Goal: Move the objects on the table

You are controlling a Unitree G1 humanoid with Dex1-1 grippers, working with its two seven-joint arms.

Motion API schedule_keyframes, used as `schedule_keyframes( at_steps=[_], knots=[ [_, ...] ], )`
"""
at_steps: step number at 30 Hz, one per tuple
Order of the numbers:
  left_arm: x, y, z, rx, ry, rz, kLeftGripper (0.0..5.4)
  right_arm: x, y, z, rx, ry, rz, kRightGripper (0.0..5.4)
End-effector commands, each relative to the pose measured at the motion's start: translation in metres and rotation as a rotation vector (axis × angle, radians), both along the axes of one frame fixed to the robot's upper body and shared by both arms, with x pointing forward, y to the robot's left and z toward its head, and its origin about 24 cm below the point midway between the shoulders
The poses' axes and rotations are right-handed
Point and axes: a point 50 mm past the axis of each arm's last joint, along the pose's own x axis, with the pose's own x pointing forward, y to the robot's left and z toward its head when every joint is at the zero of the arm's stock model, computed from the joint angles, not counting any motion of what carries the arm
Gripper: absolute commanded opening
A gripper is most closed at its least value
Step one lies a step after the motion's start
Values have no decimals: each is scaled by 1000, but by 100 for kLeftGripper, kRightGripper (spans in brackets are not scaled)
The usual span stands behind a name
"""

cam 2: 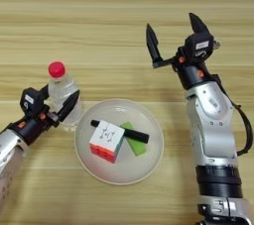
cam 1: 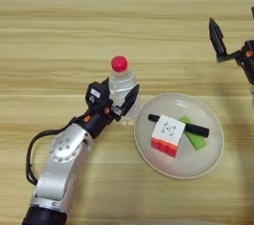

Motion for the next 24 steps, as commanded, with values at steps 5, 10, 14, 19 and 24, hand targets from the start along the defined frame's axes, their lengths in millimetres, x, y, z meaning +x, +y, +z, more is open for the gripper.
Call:
schedule_keyframes(
  at_steps=[5, 10, 14, 19, 24],
  knots=[
    [3, 4, 5, 25, -28, -1, 314, 2, -2, 3, -7, -13, -7, 540],
    [9, 10, 17, 31, -60, -4, 314, 2, -2, 2, -12, -11, -8, 540],
    [15, 14, 32, 31, -95, -21, 313, 3, -2, 3, -27, -10, -1, 540],
    [23, 17, 52, 44, -153, -51, 313, 3, -2, 3, -67, 1, 24, 540],
    [29, 24, 73, 52, -212, -64, 312, 0, -1, 2, -119, 31, 107, 540]
  ],
)
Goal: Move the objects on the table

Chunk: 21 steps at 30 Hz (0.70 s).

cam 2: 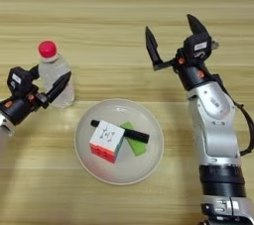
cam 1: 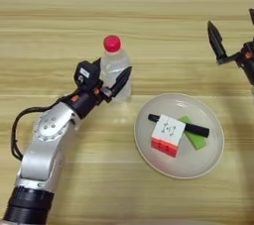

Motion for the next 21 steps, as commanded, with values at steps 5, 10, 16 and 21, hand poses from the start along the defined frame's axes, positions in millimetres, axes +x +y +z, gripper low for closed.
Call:
schedule_keyframes(
  at_steps=[5, 10, 16, 21],
  knots=[
    [9, 7, 47, -8, -145, -63, 311, -10, 6, 1, -132, 70, 243, 540],
    [9, 5, 57, 9, -148, -128, 311, -21, 5, -4, -206, 177, 427, 540],
    [9, 2, 65, -8, -132, -204, 311, -33, 17, -11, -277, 259, 600, 540],
    [8, -1, 70, -14, -125, -243, 311, -41, 27, -16, -325, 312, 712, 540]
  ],
)
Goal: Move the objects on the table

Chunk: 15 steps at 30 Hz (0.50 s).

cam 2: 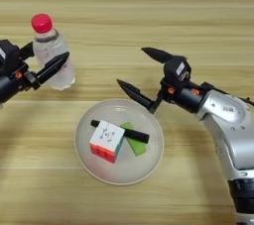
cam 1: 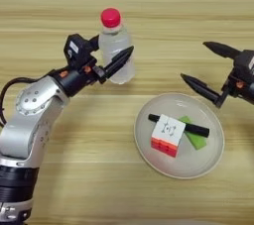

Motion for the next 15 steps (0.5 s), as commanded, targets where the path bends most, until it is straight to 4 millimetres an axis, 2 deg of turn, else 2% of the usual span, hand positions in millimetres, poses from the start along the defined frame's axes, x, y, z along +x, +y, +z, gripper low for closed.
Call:
schedule_keyframes(
  at_steps=[1, 15],
  knots=[
    [-1, -5, 19, -10, -56, -55, 311, -5, 8, -2, -50, 36, 85, 540],
    [-6, -17, 20, -3, -44, -142, 311, 7, 25, 1, -24, 47, 106, 540]
  ],
)
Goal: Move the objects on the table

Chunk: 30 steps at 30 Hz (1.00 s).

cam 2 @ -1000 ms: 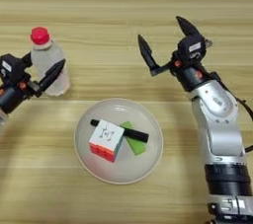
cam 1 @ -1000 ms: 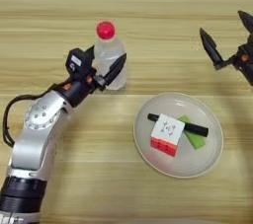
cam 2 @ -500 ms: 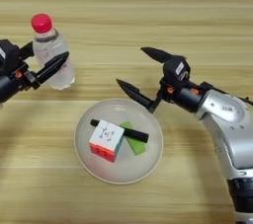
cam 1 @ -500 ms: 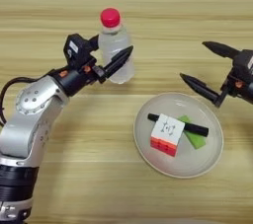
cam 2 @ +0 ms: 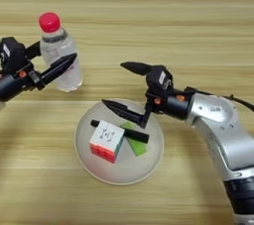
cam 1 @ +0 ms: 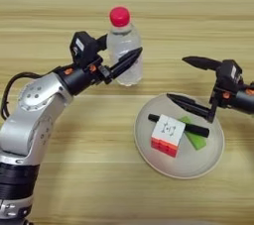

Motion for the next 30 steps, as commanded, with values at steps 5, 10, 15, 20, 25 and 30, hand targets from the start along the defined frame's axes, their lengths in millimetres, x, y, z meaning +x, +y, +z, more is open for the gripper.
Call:
schedule_keyframes(
  at_steps=[5, 10, 15, 20, 25, 30],
  knots=[
    [-4, -10, 14, -12, -50, -68, 311, 10, 11, 5, 21, -6, -19, 540],
    [-7, -13, 13, -5, -48, -84, 311, 9, 19, 3, 29, 9, 4, 540],
    [-9, -15, 13, -10, -49, -93, 311, 10, 26, 2, 33, 18, 21, 540],
    [-10, -17, 12, -9, -48, -102, 311, 10, 33, 0, 34, 25, 37, 540],
    [-11, -17, 12, -9, -45, -108, 311, 12, 40, -1, 36, 24, 43, 540],
    [-12, -20, 10, -7, -44, -121, 311, 13, 46, 2, 42, 14, 48, 540]
  ],
)
